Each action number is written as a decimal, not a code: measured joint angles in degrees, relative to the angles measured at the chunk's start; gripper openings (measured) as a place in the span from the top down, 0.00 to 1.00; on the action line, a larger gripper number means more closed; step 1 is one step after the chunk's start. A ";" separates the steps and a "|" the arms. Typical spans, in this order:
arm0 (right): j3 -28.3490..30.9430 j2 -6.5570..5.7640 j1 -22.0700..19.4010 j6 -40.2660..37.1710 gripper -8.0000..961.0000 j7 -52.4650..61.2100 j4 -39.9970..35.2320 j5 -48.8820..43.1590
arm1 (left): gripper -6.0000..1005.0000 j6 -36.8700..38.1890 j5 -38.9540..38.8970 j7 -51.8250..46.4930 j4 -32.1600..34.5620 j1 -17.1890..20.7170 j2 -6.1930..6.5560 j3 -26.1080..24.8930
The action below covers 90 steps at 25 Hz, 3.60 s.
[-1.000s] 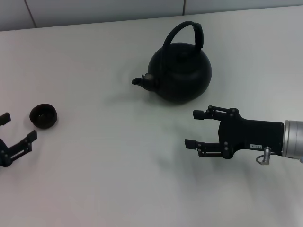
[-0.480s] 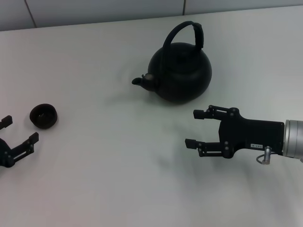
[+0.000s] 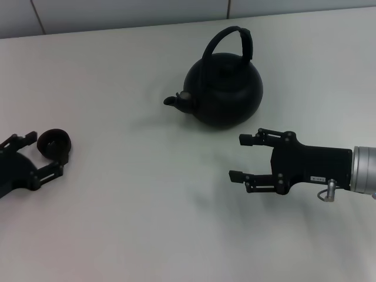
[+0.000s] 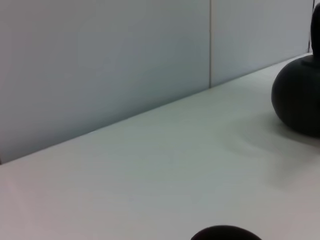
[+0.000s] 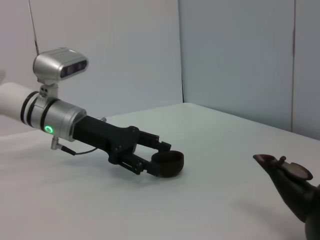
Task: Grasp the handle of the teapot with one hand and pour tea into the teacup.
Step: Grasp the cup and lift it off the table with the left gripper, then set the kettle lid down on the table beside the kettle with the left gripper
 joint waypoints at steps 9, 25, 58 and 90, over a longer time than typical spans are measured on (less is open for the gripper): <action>0.02 0.00 -0.02 -0.19 0.15 0.00 -0.38 0.08 | 0.27 -1.31 0.01 -0.09 -1.25 -1.92 0.02 0.06; 0.53 -0.09 0.18 -0.53 0.15 0.00 -0.53 0.18 | 0.30 -2.05 0.04 -0.74 -1.34 -2.26 0.12 0.09; 0.10 0.09 0.23 -0.70 0.16 0.00 -0.25 0.17 | 0.31 0.93 -0.50 3.44 -12.28 -14.40 -0.71 5.10; 0.09 0.00 0.48 -1.31 0.19 0.00 -0.53 0.17 | 0.27 -3.52 -0.59 7.36 -16.40 -15.38 -0.74 4.46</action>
